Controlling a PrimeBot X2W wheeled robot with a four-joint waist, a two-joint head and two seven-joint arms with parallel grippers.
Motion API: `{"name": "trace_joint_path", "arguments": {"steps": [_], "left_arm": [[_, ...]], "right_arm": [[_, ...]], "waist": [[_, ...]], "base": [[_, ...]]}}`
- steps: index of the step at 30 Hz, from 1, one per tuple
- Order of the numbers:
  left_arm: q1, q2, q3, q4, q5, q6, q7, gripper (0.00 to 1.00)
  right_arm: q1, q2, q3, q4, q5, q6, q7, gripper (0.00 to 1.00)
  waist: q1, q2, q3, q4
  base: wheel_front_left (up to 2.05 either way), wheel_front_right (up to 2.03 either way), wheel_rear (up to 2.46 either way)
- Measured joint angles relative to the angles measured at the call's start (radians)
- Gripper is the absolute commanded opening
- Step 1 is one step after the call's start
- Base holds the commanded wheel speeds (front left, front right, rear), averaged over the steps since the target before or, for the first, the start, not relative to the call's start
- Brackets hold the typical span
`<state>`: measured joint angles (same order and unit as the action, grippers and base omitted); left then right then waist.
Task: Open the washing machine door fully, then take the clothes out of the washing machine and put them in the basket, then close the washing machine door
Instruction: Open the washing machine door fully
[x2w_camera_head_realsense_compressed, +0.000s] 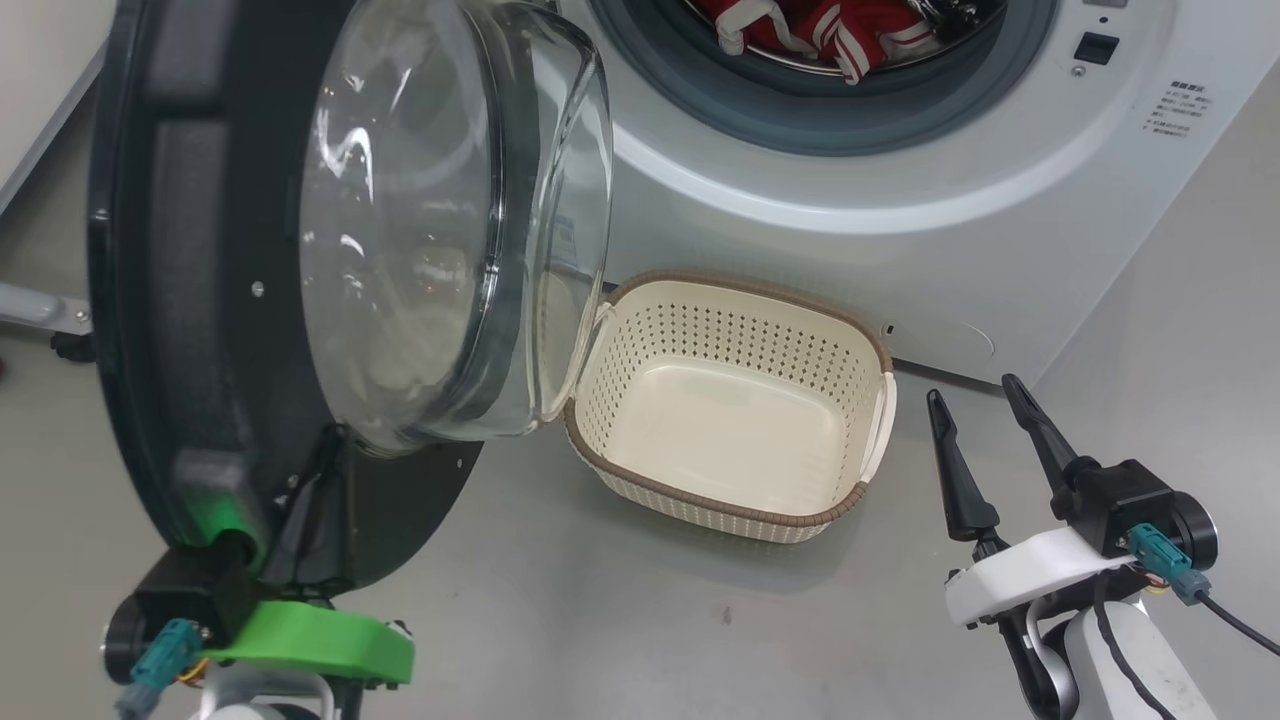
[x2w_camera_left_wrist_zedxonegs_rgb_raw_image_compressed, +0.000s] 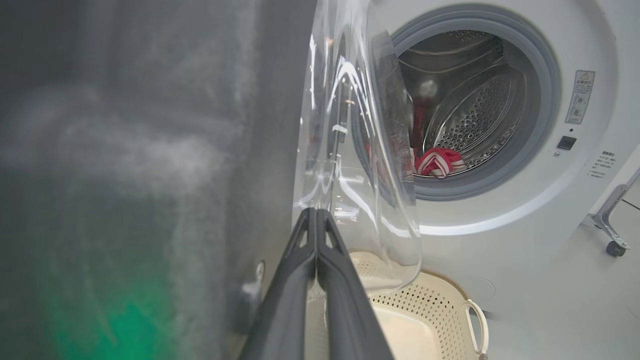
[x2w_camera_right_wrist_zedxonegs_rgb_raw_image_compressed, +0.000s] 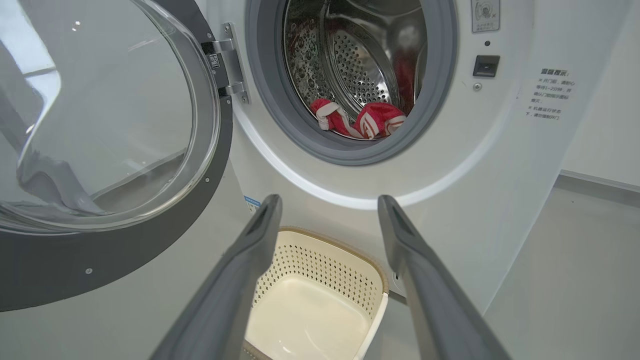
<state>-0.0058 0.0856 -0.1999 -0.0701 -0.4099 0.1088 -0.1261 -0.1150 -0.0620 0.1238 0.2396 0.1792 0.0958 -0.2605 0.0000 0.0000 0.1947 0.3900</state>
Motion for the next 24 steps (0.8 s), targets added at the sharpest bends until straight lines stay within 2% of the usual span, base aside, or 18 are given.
{"name": "trace_joint_path", "arguments": {"steps": [24], "left_arm": [[-0.093, 0.016, 0.236, 0.089, -0.039, 0.002, -0.078, 0.0]], "right_arm": [[-0.029, -0.012, -0.025, -0.013, -0.024, 0.009, 0.0, 1.0]], "waist": [[0.0, 0.0, 0.082, 0.011]], "base": [[0.0, 0.0, 0.0]]}}
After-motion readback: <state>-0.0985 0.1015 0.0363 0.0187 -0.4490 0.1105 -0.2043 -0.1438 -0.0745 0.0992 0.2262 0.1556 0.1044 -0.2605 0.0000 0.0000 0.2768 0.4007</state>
